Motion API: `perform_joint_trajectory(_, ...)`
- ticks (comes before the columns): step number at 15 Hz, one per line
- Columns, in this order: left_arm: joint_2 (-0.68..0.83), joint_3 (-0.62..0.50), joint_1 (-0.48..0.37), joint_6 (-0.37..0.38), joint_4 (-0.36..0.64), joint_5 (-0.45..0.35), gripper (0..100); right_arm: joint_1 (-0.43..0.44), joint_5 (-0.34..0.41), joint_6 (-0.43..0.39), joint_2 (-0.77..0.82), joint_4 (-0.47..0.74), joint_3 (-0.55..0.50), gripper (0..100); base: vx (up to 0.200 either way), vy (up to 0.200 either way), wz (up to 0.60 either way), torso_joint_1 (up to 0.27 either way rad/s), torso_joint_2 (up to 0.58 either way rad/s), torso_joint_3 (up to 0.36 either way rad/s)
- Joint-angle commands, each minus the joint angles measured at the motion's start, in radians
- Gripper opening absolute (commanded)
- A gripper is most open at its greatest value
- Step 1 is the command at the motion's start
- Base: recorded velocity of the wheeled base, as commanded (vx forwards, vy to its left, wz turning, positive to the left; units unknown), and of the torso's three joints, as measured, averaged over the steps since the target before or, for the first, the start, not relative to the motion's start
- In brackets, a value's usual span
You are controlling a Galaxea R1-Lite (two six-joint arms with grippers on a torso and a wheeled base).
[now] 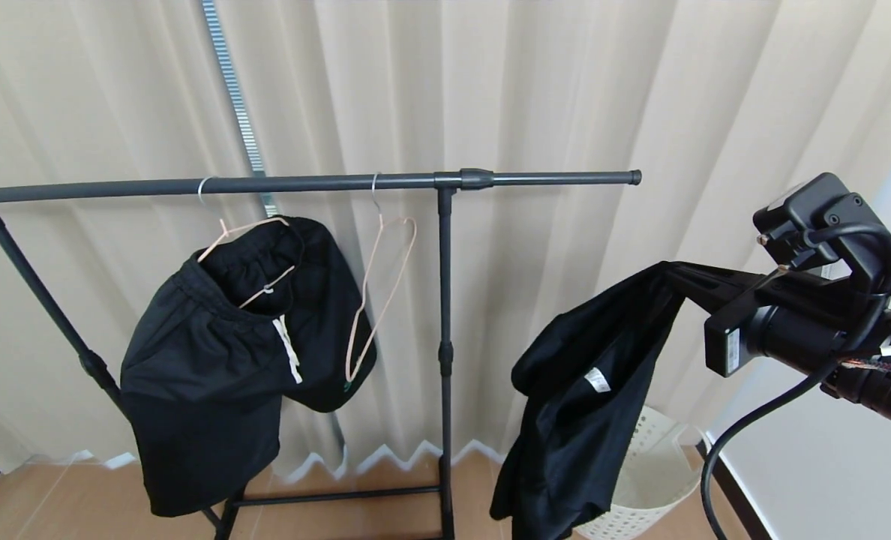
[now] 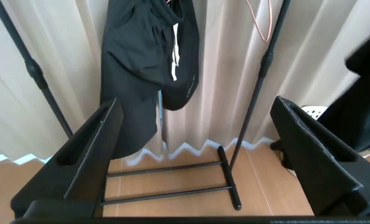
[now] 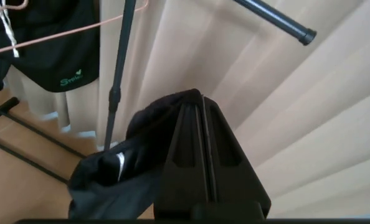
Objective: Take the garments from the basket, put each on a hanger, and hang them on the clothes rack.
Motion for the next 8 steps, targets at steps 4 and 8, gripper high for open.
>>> perform_joint_trajectory(4, 0.001, 0.000, -0.001, -0.001, 0.001, 0.000, 100, 0.001, 0.000, 0.000, 0.002, -0.001, 0.001, 0, -0.150, 0.150, 0.00, 0.005, 0.00, -0.004)
perform_joint_trajectory(8, 0.001, 0.000, -0.001, 0.001, 0.001, 0.000, 100, 0.001, 0.000, 0.000, 0.003, -0.001, 0.001, 0, 0.000, 0.200, 0.00, -0.010, 0.00, 0.005)
